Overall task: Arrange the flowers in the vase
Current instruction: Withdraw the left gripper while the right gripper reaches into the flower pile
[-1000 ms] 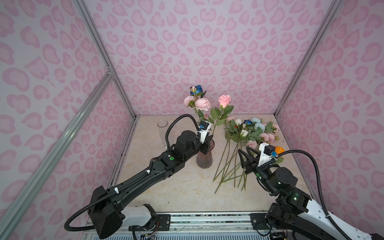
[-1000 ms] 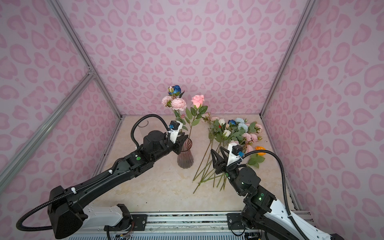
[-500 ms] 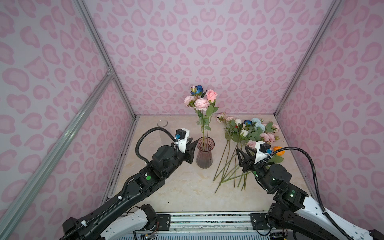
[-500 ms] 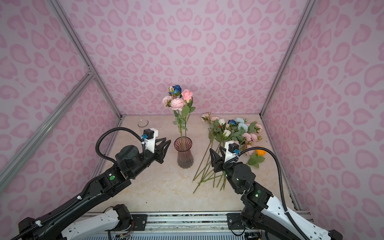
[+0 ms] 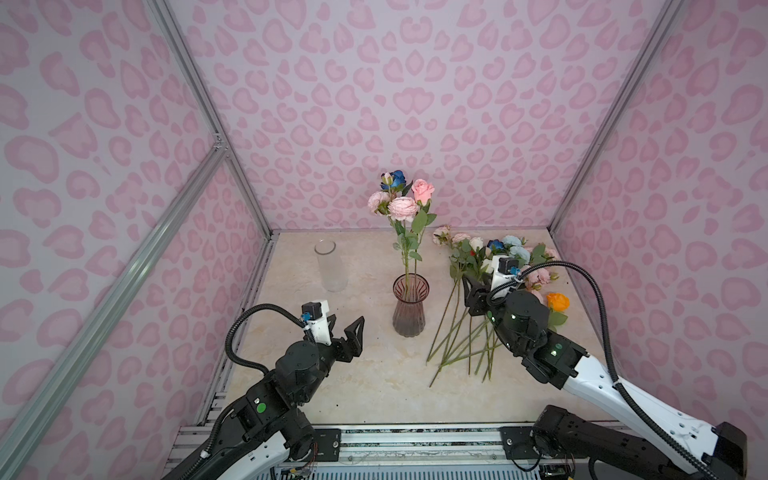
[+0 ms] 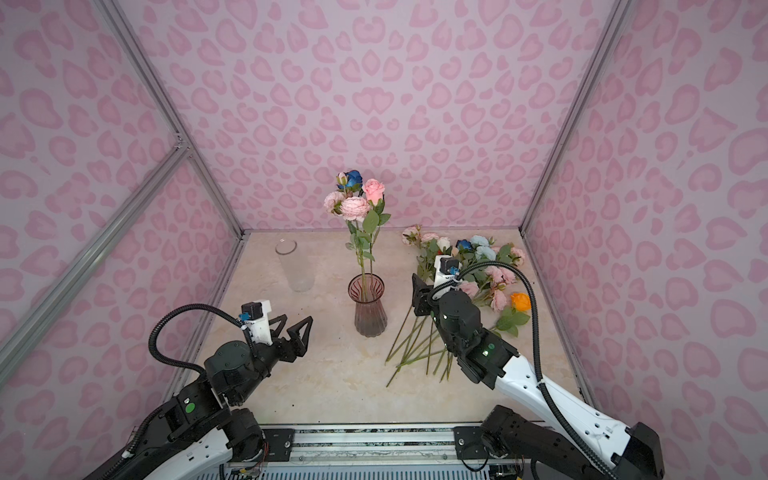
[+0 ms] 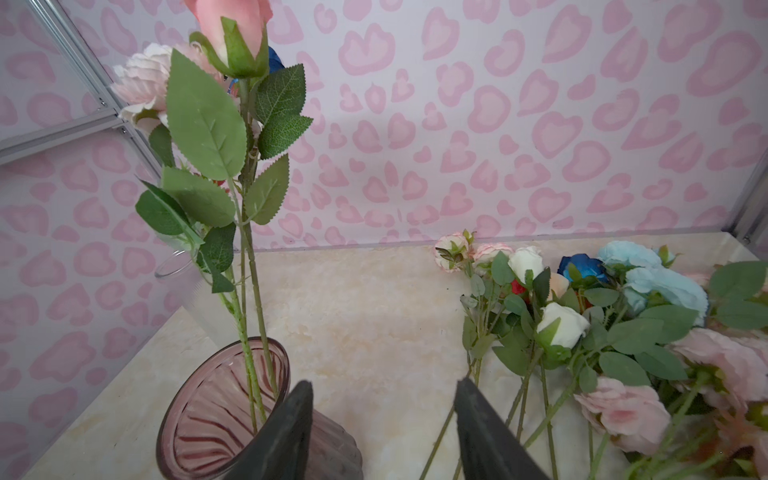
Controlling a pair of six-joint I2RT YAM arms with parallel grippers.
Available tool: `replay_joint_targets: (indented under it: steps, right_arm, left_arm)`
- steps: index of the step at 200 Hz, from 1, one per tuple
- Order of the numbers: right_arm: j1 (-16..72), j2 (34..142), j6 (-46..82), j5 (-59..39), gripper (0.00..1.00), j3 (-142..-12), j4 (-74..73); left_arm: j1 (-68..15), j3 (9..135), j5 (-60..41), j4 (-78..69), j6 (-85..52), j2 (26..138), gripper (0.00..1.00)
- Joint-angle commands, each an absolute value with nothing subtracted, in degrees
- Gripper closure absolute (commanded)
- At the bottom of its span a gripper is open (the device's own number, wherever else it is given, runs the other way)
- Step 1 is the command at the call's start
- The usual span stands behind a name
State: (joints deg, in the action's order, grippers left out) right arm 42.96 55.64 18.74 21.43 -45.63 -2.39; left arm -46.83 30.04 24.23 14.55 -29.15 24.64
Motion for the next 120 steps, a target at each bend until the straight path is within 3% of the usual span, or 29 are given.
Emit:
replay_joint_targets:
  steps: [1,23,42,120]
  right_arm:
    - [42.67,60.15,17.81,28.04,0.47,-49.52,3.93]
    - [36.78,66.20,22.24,22.04,0.50,-54.97,13.07]
    - [30.51,71.80,25.51,13.64,0.59,-57.94,19.56]
    - [20.25,88.90,30.39,0.27,0.60,-57.66,20.60]
  left_arm:
    - [-46.78,29.28,27.66,18.44,-35.51,23.58,0.11]
    - [-46.76,26.93,27.13,18.76,-38.59,23.09,0.10]
    - [-46.76,24.58,25.47,17.12,-41.61,23.25,0.11]
    - [-46.81,20.14,20.67,15.42,-50.84,25.14,0.12]
